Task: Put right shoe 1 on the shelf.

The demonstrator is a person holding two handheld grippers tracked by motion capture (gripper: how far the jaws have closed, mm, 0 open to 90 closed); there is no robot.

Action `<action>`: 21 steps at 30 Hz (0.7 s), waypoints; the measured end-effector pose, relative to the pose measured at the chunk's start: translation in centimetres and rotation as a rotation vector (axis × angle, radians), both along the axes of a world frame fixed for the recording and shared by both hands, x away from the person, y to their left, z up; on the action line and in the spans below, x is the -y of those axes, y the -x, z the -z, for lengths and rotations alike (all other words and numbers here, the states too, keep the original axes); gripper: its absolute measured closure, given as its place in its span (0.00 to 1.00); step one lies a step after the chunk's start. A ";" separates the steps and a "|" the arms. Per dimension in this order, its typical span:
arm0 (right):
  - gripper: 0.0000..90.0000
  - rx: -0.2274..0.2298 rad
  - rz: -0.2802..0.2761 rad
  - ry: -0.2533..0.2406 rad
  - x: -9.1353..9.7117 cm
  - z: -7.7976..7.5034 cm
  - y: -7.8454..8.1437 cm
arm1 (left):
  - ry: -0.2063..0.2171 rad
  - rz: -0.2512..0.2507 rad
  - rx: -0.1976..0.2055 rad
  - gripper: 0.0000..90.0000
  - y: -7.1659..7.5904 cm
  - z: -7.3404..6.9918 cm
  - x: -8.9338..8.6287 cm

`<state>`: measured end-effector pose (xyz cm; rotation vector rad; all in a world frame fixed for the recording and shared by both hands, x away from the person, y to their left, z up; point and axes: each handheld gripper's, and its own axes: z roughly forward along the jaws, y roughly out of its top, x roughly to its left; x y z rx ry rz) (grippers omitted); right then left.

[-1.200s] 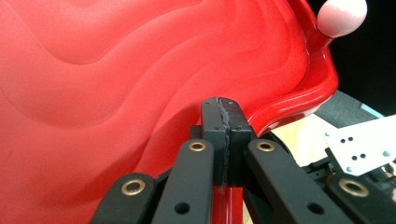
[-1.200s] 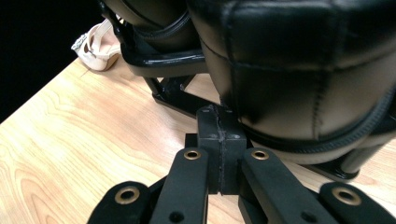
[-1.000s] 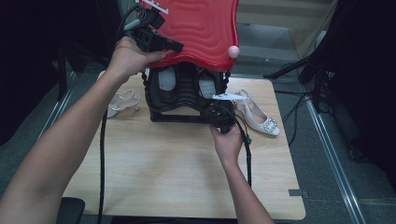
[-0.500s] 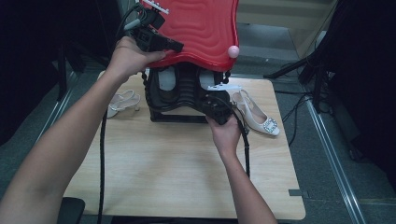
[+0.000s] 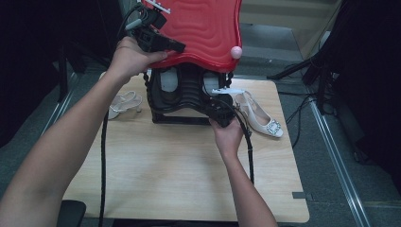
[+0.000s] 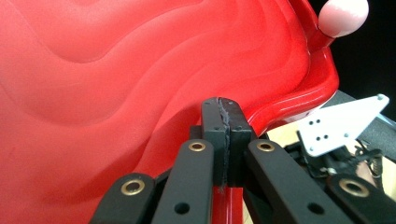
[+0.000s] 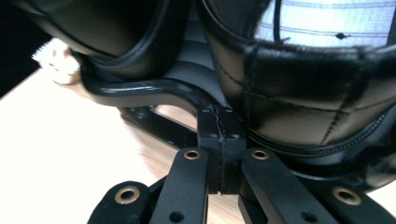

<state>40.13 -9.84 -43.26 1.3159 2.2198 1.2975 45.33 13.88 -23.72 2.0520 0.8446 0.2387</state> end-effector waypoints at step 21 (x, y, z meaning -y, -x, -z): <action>0.87 -0.042 -0.178 -0.070 2.4 -0.4 6.5 | 0.038 0.063 -0.023 0.71 3.8 -2.3 -1.4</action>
